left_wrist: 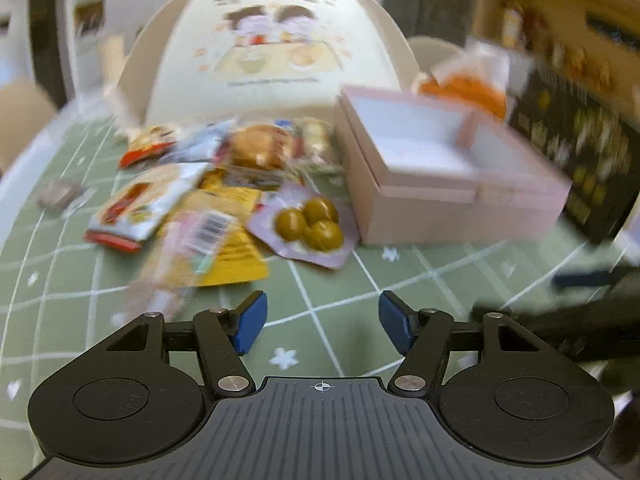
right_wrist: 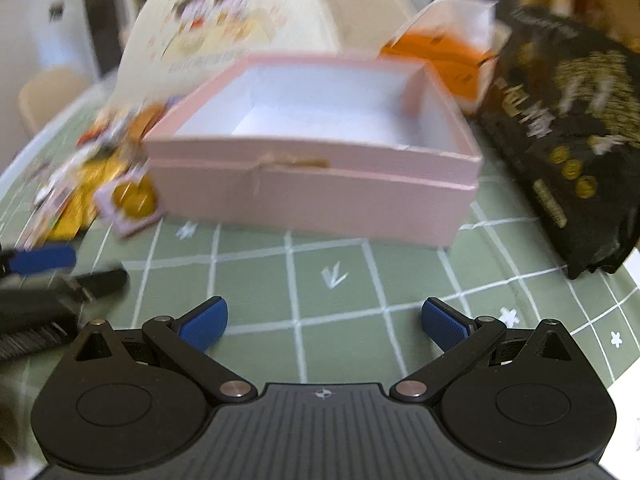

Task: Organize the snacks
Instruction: 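Grasp the clear cookie packet with the left tool while the right tool reaches toward the snacks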

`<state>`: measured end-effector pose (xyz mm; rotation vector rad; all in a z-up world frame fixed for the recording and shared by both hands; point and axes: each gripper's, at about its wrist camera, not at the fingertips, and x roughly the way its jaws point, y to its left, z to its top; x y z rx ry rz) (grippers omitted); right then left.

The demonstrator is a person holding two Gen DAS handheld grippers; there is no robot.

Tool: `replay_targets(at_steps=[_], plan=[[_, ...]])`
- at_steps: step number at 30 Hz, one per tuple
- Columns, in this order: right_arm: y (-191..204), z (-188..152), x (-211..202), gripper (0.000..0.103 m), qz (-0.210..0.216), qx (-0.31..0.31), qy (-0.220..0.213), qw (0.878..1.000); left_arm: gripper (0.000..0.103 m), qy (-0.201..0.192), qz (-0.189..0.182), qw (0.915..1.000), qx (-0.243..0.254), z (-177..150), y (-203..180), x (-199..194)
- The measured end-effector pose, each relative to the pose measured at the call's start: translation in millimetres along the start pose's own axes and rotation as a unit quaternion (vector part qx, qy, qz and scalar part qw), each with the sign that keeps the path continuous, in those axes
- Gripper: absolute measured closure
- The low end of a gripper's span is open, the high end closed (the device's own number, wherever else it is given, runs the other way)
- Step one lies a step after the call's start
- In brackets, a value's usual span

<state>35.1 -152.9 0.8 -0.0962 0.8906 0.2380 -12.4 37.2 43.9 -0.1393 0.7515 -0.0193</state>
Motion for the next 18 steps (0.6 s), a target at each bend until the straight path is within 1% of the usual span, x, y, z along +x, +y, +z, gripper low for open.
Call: replay_targets(at_steps=[1,2,4,5,6,7,8,9,10,11,12,13,14,15,17,18], plan=[[-1,-1,-2,0.000,0.002,-0.002,0.007,1.000,0.035,0.000,0.004,0.9999,-0.014,4,5,-5],[0,-5,-4,0.000,0.000,0.000,0.009,1.000,0.035,-0.004,0.005,0.9992,-0.038,18,21,-18],[1,-7,-6,0.000,-0.007,0.006,0.012,1.000,0.034,-0.030,0.018,0.9972,-0.066,43,51,-34],[2,-7,-7,0.000,-0.012,0.012,0.016,1.000,0.034,-0.041,0.043,0.9947,-0.085,62,77,-37],[2,-5,-6,0.000,-0.018,0.020,0.021,0.999,0.034,-0.039,0.061,0.9919,-0.104,74,95,-32],[5,-3,-3,0.000,-0.022,0.025,0.028,0.999,0.034,-0.021,0.090,0.9851,-0.145,91,126,-21],[5,-2,-3,0.000,-0.021,0.025,0.035,0.999,0.035,0.005,0.114,0.9750,-0.191,102,156,-7],[5,0,-3,0.000,-0.018,0.021,0.044,0.999,0.036,0.026,0.128,0.9635,-0.234,109,179,5],[5,2,-2,0.000,-0.011,0.010,0.052,0.999,0.036,0.052,0.139,0.9407,-0.305,113,213,22],[5,5,-1,0.000,0.000,-0.007,0.064,0.998,0.036,0.064,0.136,0.9232,-0.354,112,233,32],[3,8,0,0.000,0.009,-0.021,0.078,0.997,0.036,0.070,0.133,0.9060,-0.396,109,250,41],[2,10,0,0.002,0.012,-0.031,0.090,0.995,0.036,0.072,0.132,0.8934,-0.423,108,262,48],[0,12,-4,0.008,0.010,-0.036,0.093,0.995,0.036,0.075,0.138,0.8897,-0.429,107,266,54],[-2,14,-9,0.011,0.005,-0.038,0.087,0.995,0.036,0.081,0.147,0.8932,-0.417,109,267,60],[-3,19,-22,0.011,-0.002,-0.042,0.065,0.997,0.036,0.090,0.169,0.9023,-0.386,112,261,71],[-4,22,-29,0.011,-0.003,-0.045,0.056,0.997,0.036,0.086,0.176,0.9056,-0.376,115,254,75]])
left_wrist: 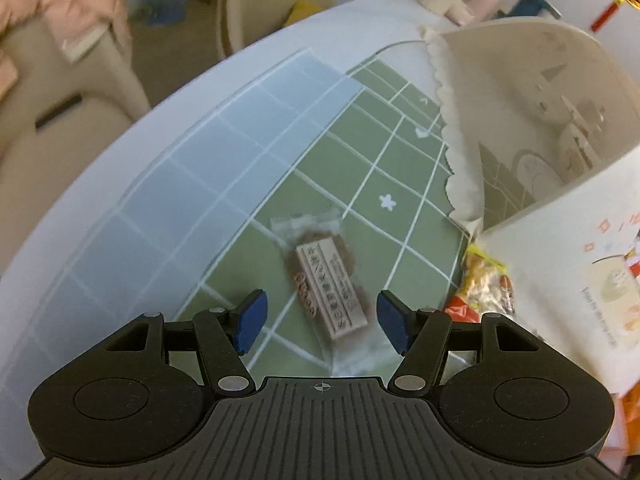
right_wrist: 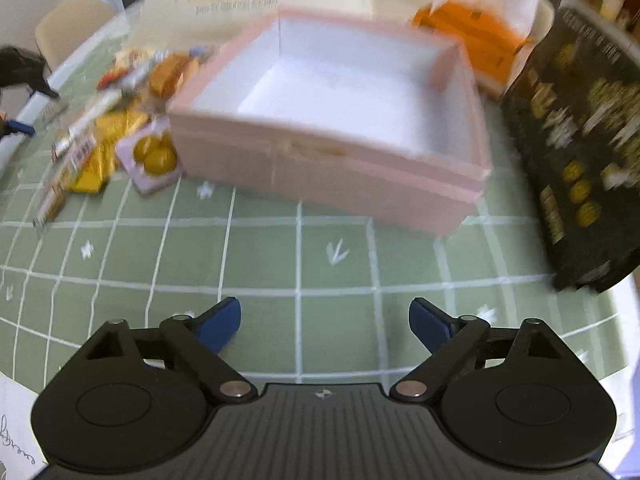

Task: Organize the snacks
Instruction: 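Grasp the clear cookie packet with the left tool while the right tool reaches toward the snacks, then grasp the yellow cartoon snack bag with the right tool while the left tool lifts the cookie packet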

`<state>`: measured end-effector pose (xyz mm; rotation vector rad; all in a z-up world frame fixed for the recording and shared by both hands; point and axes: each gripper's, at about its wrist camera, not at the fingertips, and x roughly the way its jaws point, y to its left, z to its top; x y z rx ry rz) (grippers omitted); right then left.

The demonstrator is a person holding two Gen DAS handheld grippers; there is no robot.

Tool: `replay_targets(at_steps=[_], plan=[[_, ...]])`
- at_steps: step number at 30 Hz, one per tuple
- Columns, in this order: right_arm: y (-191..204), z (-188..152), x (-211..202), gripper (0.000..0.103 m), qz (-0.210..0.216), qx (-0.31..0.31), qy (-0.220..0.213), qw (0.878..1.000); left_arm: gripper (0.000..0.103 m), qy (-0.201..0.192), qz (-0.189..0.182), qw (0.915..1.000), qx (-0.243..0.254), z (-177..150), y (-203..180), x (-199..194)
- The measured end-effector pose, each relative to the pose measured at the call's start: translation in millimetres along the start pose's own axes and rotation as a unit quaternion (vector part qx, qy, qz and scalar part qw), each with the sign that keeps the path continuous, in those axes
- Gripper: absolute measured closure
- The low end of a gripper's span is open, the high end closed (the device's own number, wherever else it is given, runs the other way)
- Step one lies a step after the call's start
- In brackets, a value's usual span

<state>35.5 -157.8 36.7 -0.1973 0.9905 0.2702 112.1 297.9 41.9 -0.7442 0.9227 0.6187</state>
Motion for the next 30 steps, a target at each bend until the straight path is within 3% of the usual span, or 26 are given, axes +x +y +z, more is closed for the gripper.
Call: replay_targets(at_steps=[4,7,8,11,13,17,19,23,27,30], plan=[[9,19,-17,0.011,-0.007,-0.021,-0.029,0.999,0.026,-0.017,0.029,0.9960,0.083,-3,-30,11],[27,43,-28,0.011,-0.023,-0.064,-0.054,0.996,0.021,-0.026,0.047,0.9831,0.175,-13,-47,17],[35,52,-31,0.011,-0.028,-0.077,-0.064,0.995,0.023,-0.033,0.048,0.9782,0.200,-19,-48,17],[61,90,-42,0.010,-0.014,-0.096,-0.090,0.991,0.046,-0.069,0.016,0.9655,0.251,-41,-31,4],[80,123,-38,0.009,0.025,-0.101,-0.089,0.991,0.058,-0.078,-0.014,0.9617,0.262,-57,-11,-10],[128,199,5,0.009,0.129,-0.089,-0.031,0.987,0.059,-0.076,-0.034,0.9583,0.274,-88,25,-40],[154,227,38,0.009,0.145,-0.069,-0.011,0.987,0.060,-0.067,-0.058,0.9613,0.261,-105,44,-55],[212,273,117,0.010,0.111,-0.044,0.020,0.993,0.060,-0.052,-0.090,0.9587,0.265,-138,65,-79],[244,288,171,0.017,0.075,-0.028,0.045,0.996,0.059,-0.048,-0.114,0.9540,0.273,-162,76,-92],[256,282,176,0.042,0.059,-0.043,0.048,0.996,0.057,-0.063,-0.120,0.9510,0.278,-169,81,-93]])
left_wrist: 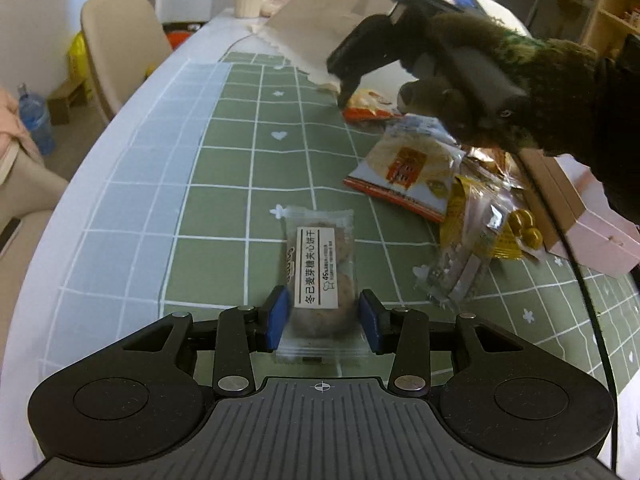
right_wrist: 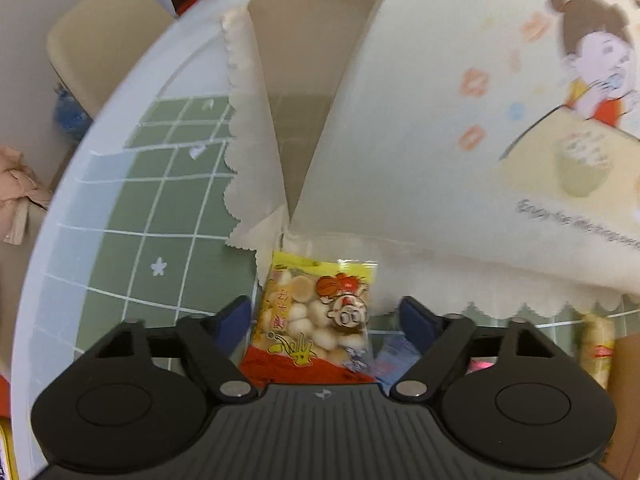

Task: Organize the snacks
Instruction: 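Grasp the yellow cartoon snack bag with the right tool while the left tool lifts the cookie packet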

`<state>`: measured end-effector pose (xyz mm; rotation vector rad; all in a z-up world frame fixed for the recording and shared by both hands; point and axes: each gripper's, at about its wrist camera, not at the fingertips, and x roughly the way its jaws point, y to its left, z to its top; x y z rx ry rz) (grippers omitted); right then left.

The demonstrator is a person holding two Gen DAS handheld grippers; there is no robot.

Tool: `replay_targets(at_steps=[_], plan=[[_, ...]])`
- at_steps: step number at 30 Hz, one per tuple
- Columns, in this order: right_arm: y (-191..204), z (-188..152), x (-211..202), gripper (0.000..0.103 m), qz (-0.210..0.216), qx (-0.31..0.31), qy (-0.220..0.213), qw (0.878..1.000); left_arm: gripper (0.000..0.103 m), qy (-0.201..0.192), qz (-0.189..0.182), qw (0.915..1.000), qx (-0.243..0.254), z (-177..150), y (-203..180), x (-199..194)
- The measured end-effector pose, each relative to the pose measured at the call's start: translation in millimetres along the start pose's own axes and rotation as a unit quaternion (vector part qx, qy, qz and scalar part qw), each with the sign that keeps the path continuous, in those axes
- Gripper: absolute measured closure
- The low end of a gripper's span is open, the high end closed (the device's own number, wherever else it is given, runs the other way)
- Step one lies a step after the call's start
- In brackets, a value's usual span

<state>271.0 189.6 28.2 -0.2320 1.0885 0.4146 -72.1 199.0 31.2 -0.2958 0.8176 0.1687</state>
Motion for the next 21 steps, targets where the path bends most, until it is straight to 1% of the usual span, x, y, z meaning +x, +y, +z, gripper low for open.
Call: replay_targets(at_steps=[1,2,4,6,8,10,13,15,17,20,21], plan=[[3,-3,-6,0.049,0.000,-0.014,0.001,1.000,0.057,-0.004,-0.002,1.0000,-0.003,-1,1,0],[3,-7,-14,0.051,0.008,-0.022,0.001,1.000,0.056,-0.008,-0.006,0.9999,-0.009,-1,3,0],[4,-22,-44,0.054,0.028,-0.044,-0.004,0.999,0.055,-0.008,-0.011,0.9997,-0.018,2,5,2],[1,-42,-80,0.055,0.060,-0.067,-0.007,0.996,0.054,0.000,-0.015,0.9996,-0.025,11,8,7],[-8,-67,-120,0.055,0.091,-0.076,-0.009,0.993,0.054,0.011,-0.016,0.9994,-0.028,17,8,12],[-16,-92,-153,0.055,0.107,-0.088,-0.016,0.990,0.054,0.020,-0.019,0.9992,-0.029,24,9,17],[-38,-137,-202,0.055,0.095,-0.094,-0.037,0.990,0.056,0.026,-0.028,0.9991,-0.021,32,8,25],[-60,-162,-222,0.055,0.091,-0.075,-0.035,0.992,0.056,0.021,-0.033,0.9992,-0.012,36,6,30],[-84,-193,-232,0.055,0.074,-0.048,-0.028,0.996,0.055,0.021,-0.031,0.9993,-0.001,39,2,35],[-110,-237,-232,0.055,0.033,-0.019,-0.009,0.999,0.055,0.024,-0.017,0.9995,0.015,43,-8,39],[-116,-251,-231,0.055,0.025,-0.009,-0.002,1.000,0.059,0.026,-0.011,0.9994,0.021,42,-11,39]])
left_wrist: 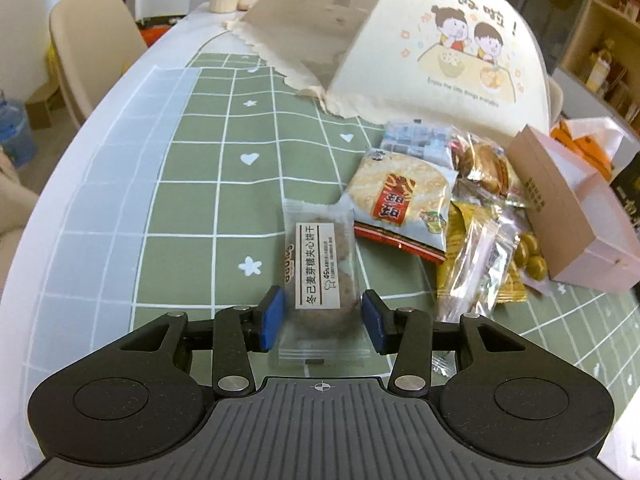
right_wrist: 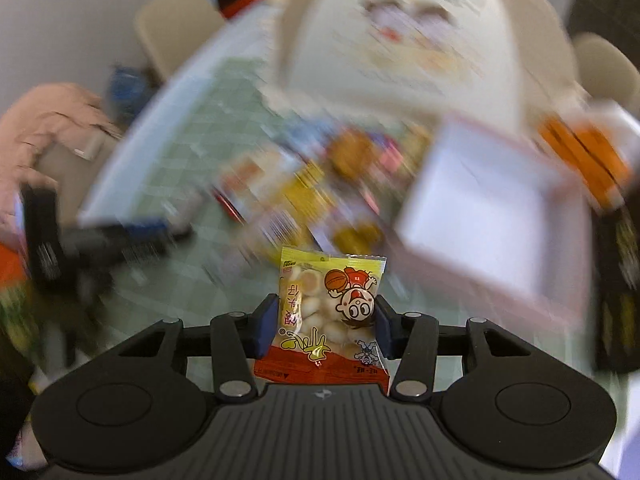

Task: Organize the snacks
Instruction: 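Grasp the yellow cartoon snack bag with the right tool while the left tool lifts the cookie packet, then carry both packets over the pink box and open both tools to drop them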

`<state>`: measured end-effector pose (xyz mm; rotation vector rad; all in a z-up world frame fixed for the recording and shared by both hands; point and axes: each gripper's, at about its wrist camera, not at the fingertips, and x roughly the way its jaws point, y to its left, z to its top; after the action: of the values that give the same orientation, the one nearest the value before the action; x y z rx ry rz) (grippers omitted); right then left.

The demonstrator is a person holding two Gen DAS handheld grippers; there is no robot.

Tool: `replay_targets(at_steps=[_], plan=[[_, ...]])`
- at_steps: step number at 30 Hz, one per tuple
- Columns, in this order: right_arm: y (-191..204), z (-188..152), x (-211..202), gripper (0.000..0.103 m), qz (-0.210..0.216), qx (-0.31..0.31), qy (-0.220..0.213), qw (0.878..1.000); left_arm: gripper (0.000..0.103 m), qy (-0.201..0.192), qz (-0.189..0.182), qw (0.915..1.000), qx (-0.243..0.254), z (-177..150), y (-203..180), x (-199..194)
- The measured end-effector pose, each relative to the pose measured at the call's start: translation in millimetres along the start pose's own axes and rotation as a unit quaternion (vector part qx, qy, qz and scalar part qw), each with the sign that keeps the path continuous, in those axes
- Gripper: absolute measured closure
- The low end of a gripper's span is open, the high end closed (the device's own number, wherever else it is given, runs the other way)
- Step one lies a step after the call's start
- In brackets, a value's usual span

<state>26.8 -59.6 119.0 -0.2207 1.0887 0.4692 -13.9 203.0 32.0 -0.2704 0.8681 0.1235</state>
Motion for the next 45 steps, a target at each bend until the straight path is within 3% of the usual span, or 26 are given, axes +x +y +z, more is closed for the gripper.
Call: replay_targets(at_steps=[4,8,11,14,16,19,21,23,26,31,34,36,39,41,43,44,45], plan=[[-21,-42,1,0.055,-0.029,0.038,0.008,0.999,0.061,0.008,-0.016,0.9998,0.006,-20,-11,-18],[-37,-68,-14,0.055,-0.058,0.059,-0.021,0.996,0.061,0.010,-0.022,0.9982,0.054,-56,-36,-61],[-52,-77,-23,0.055,-0.036,0.086,-0.019,0.995,0.061,0.028,-0.087,0.9941,0.059,-72,-56,-95],[-58,-83,-35,0.055,-0.044,0.080,-0.028,0.995,0.061,0.030,-0.147,0.9827,0.108,-72,-89,-116],[-63,-78,-50,0.055,-0.043,0.079,-0.042,0.995,0.061,0.020,-0.192,0.9710,0.141,-63,-115,-130],[-71,-62,-81,0.055,-0.046,0.076,-0.107,0.990,0.061,-0.028,-0.238,0.9543,0.178,-37,-146,-149],[-76,-50,-104,0.054,-0.053,0.074,-0.153,0.984,0.061,-0.076,-0.250,0.9449,0.197,-6,-164,-153],[-83,-39,-119,0.054,-0.061,0.072,-0.187,0.978,0.061,-0.103,-0.250,0.9409,0.204,20,-180,-147],[-93,-26,-128,0.054,-0.072,0.067,-0.206,0.973,0.061,-0.144,-0.240,0.9324,0.228,64,-212,-127],[-110,-23,-124,0.054,-0.080,0.059,-0.214,0.972,0.056,-0.098,-0.250,0.9451,0.186,118,-247,-61],[-126,-22,-115,0.054,-0.082,0.075,-0.194,0.975,0.063,-0.060,-0.188,0.9629,0.183,123,-265,2],[-136,-20,-108,0.054,-0.076,0.086,-0.183,0.976,0.064,-0.038,-0.178,0.9680,0.172,116,-262,28],[-149,-10,-97,0.054,-0.068,0.101,-0.179,0.976,0.064,-0.022,-0.203,0.9764,0.070,107,-225,33],[-157,7,-84,0.054,-0.051,0.114,-0.176,0.977,0.064,-0.033,-0.198,0.9791,0.032,96,-203,27],[-166,27,-69,0.050,-0.016,0.131,-0.183,0.974,0.064,-0.048,-0.178,0.9827,0.021,84,-187,18],[-171,40,-58,0.041,-0.009,0.142,-0.174,0.974,0.064,-0.053,-0.167,0.9844,0.023,78,-179,14],[-173,51,-47,0.039,-0.018,0.153,-0.163,0.975,0.064,-0.055,-0.156,0.9856,0.032,73,-174,12]])
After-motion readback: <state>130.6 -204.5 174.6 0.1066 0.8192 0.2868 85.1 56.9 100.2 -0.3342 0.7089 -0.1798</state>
